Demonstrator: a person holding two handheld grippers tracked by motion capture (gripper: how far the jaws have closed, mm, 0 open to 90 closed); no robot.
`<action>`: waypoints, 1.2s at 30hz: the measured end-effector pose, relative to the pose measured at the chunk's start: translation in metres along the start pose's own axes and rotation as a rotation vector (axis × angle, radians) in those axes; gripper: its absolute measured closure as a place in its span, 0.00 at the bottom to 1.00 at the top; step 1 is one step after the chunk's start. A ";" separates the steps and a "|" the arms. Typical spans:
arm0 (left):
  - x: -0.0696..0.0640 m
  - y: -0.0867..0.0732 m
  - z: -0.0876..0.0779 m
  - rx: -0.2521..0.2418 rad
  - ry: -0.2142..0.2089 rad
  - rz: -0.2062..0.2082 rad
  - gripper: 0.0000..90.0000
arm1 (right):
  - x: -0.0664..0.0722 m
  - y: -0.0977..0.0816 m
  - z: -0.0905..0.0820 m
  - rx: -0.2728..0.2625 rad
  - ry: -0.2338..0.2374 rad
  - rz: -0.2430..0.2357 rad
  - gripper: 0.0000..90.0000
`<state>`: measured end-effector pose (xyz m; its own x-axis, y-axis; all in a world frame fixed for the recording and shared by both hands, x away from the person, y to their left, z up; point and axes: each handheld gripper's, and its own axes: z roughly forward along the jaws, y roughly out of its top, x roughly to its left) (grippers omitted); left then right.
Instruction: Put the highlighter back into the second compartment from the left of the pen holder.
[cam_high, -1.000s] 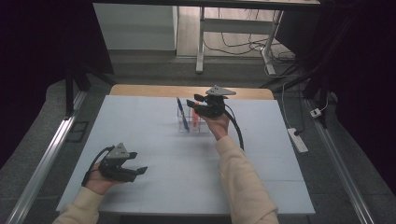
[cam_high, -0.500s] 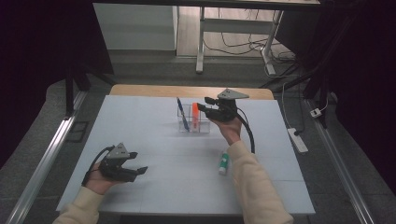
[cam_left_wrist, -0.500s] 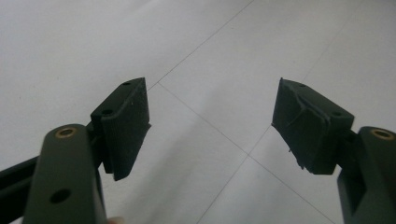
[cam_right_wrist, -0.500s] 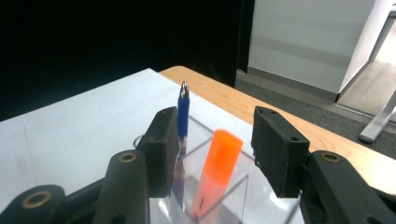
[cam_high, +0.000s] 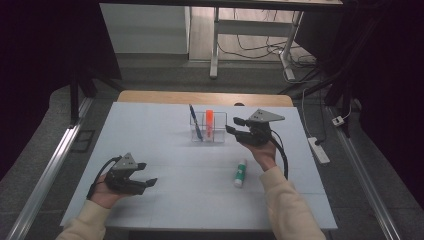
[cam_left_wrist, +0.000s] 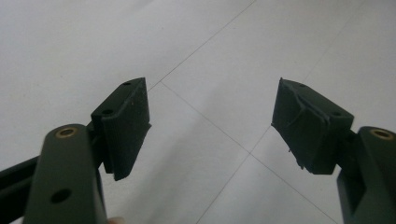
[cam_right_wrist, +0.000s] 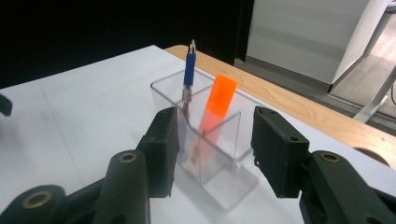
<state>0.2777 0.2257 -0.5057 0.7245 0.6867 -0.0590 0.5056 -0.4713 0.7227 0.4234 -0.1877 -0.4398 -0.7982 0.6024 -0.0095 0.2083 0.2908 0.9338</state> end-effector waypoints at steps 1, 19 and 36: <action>0.000 0.000 0.000 0.001 0.000 -0.001 0.30 | 0.000 -0.002 -0.004 -0.003 -0.002 0.000 0.57; -0.001 0.000 0.000 0.002 0.003 0.001 0.30 | 0.003 -0.037 -0.056 0.076 -0.013 -0.015 0.56; -0.001 0.000 -0.001 -0.001 0.001 0.006 0.30 | 0.016 -0.055 -0.080 0.148 -0.043 -0.008 0.54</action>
<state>0.2765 0.2254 -0.5051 0.7272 0.6844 -0.0536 0.5004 -0.4750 0.7239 0.3542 -0.2539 -0.4624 -0.7762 0.6295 -0.0351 0.2852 0.4002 0.8709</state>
